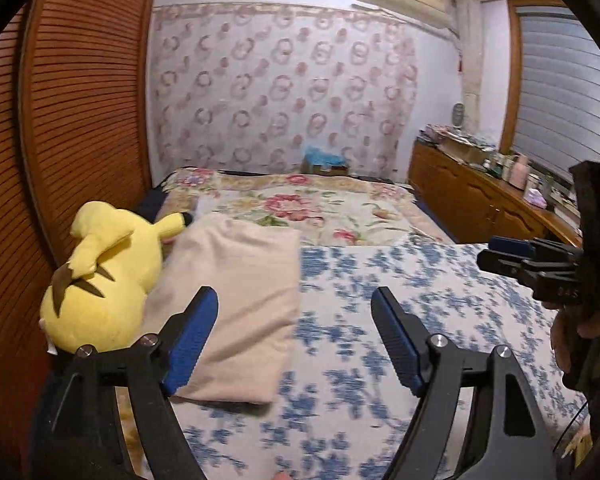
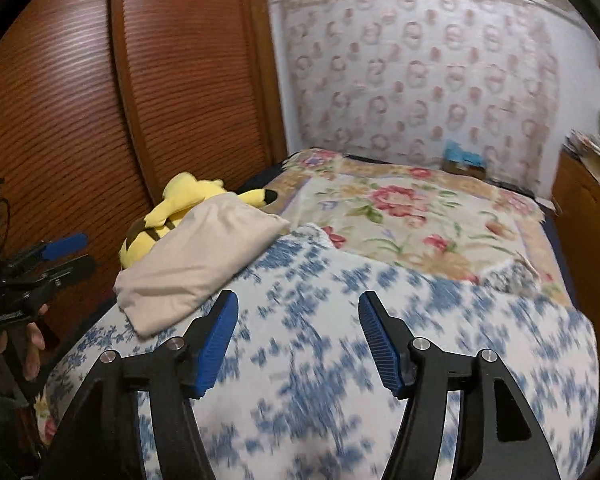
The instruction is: Fold small clothes
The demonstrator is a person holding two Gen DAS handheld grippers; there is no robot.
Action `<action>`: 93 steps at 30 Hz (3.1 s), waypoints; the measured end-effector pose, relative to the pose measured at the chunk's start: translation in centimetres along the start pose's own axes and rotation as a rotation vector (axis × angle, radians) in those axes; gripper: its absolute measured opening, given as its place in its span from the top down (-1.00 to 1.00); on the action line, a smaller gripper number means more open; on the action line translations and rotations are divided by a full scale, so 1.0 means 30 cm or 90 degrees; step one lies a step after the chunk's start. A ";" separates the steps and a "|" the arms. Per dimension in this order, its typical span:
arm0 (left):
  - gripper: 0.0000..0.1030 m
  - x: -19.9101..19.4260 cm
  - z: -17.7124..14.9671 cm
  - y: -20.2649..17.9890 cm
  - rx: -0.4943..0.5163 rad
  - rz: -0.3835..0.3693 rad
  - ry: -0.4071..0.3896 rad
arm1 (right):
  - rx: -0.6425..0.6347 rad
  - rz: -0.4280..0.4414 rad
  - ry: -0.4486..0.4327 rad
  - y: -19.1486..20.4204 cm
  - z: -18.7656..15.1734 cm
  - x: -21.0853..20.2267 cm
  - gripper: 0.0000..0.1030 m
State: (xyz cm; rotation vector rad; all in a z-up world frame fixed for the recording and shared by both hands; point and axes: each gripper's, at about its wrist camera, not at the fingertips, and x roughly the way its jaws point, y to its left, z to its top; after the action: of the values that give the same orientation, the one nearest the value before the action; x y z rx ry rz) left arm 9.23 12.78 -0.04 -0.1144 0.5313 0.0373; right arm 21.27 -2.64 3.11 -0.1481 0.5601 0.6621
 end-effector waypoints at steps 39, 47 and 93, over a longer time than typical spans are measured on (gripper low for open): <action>-0.55 -0.119 0.048 -0.314 0.051 -0.010 -0.043 | 0.087 -0.164 -0.130 0.110 -0.214 -0.433 -0.30; -0.55 -0.115 0.045 -0.312 0.052 -0.009 -0.042 | 0.085 -0.161 -0.128 0.097 -0.217 -0.442 -0.30; -0.55 -0.119 0.043 -0.310 0.054 -0.008 -0.045 | 0.078 -0.158 -0.131 0.058 -0.223 -0.470 -0.30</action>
State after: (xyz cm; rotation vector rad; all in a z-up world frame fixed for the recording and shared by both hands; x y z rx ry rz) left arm 7.41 3.67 3.81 -0.0326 0.4607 0.0070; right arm 8.08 -10.93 5.10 -0.0334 0.3753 0.3939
